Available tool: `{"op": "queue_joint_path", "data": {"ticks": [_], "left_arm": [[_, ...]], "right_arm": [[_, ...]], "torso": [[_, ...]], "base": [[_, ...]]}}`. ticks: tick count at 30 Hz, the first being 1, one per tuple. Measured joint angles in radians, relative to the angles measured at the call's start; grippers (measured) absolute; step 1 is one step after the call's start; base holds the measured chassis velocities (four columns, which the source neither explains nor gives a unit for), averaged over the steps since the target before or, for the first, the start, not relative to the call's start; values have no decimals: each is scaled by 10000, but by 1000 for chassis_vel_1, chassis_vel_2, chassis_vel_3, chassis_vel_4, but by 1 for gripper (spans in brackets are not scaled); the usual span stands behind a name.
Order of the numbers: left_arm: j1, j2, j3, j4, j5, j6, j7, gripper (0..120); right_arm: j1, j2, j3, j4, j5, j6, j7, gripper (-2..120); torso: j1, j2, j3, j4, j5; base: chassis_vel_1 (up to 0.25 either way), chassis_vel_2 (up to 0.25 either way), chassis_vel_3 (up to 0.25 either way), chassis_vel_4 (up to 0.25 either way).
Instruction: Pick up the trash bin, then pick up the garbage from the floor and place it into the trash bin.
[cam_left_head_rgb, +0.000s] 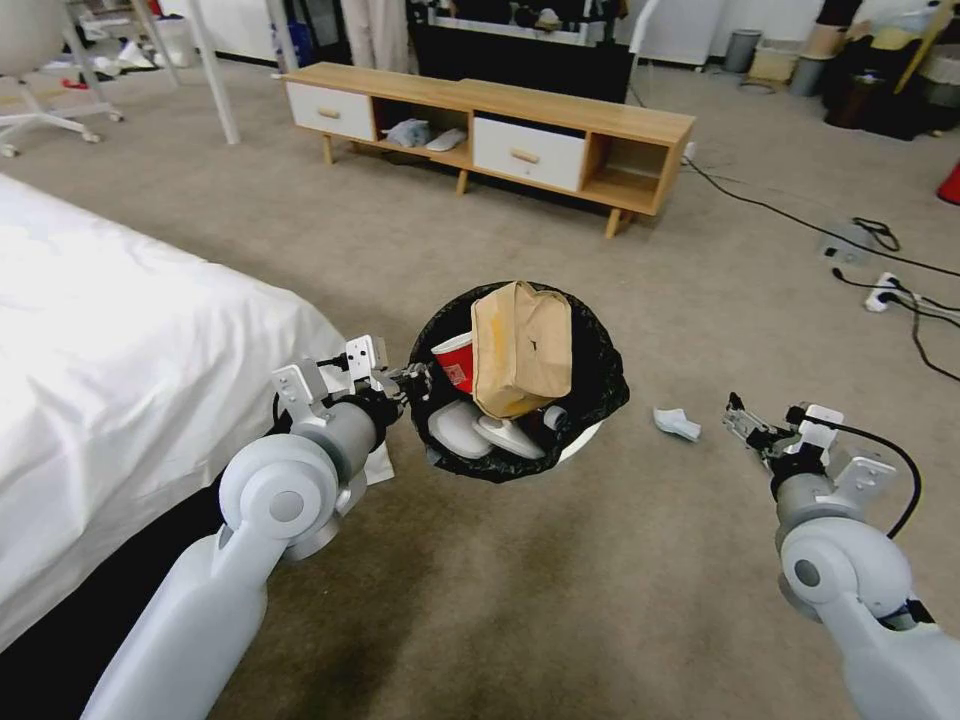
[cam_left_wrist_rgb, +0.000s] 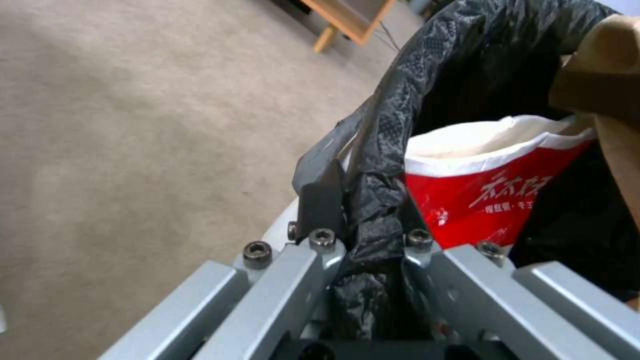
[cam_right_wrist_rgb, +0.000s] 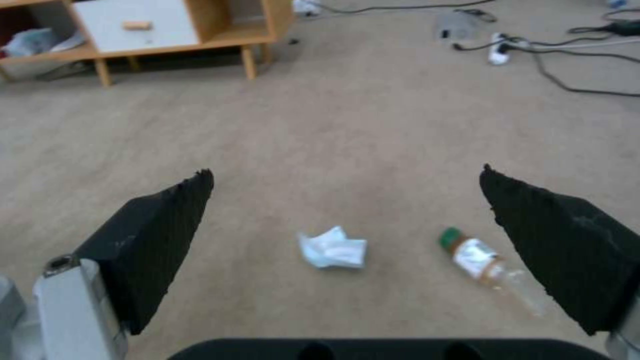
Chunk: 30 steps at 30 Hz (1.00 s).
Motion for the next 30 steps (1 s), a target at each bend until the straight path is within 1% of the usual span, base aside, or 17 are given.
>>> {"op": "queue_joint_path", "data": {"ticks": [4,9,12,14,25,30], "left_arm": [[14,-17,0,38,97,-71,159,3],[14,-37,0,53,109,-85,194,3],[17,-41,0,53,119,-92,198,3],[34,-37,-1,53,145,-98,207,3],[28,-43,28,52,169,-262,316,3],[20,-55,30,83,223,-407,404,3]], "right_arm": [[29,-6,-15,-116,-75,106,-99,100],[32,-35,-20,-148,-80,145,-128,100],[37,-48,-22,-153,-81,149,-137,100],[66,-52,-27,-176,-87,158,-162,100],[28,-50,-25,-238,-230,200,-266,100],[37,-52,-35,-361,-687,429,-489,100]], "torso": [[0,0,0,-2,0],[0,0,0,-6,0],[0,0,0,-3,0],[0,0,0,6,-1],[-1,-1,0,0,0],[0,0,0,-4,0]], "base": [[-76,-79,-82,-86],[-65,-70,-76,-65],[0,0,0,0],[0,0,0,0],[0,0,0,0],[0,0,0,0]]}}
